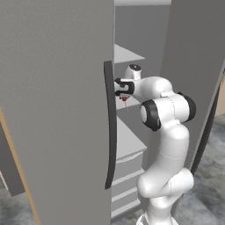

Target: Store the hot dog in the freezer for long-term storage. Close the freezer door after placing the cooked food.

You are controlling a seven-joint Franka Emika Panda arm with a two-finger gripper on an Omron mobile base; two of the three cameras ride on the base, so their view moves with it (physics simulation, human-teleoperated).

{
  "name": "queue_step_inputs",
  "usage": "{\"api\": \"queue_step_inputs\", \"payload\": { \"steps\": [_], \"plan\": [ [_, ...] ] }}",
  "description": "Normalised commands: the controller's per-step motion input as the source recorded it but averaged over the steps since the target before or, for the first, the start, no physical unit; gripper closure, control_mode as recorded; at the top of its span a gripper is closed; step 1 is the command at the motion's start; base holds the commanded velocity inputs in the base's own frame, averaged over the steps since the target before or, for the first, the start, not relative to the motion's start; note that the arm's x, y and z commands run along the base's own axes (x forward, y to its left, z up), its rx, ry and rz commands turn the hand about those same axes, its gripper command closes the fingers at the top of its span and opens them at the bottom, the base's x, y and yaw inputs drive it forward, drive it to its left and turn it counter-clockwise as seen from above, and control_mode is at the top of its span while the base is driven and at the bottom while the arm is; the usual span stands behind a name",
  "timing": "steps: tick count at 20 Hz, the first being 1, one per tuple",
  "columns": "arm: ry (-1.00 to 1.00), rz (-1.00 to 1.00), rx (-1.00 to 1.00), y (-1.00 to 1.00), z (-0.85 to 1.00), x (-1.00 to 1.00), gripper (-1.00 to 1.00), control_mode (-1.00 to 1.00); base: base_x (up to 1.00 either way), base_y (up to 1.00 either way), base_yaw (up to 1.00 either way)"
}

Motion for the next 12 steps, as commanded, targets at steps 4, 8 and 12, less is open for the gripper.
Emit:
{"api": "queue_step_inputs", "payload": {
  "steps": [4, 8, 12],
  "plan": [
    [0.00, 0.00, 0.00, 0.03, -0.12, 0.07, 1.00, -1.00, 0.00, 0.00, 0.00],
    [0.00, 0.00, 0.00, 0.04, -0.02, 0.13, -1.00, -1.00, 0.00, 0.00, 0.00],
    [0.00, 0.00, 0.00, 0.00, 0.00, 0.14, -1.00, -1.00, 0.00, 0.00, 0.00]
  ]
}}
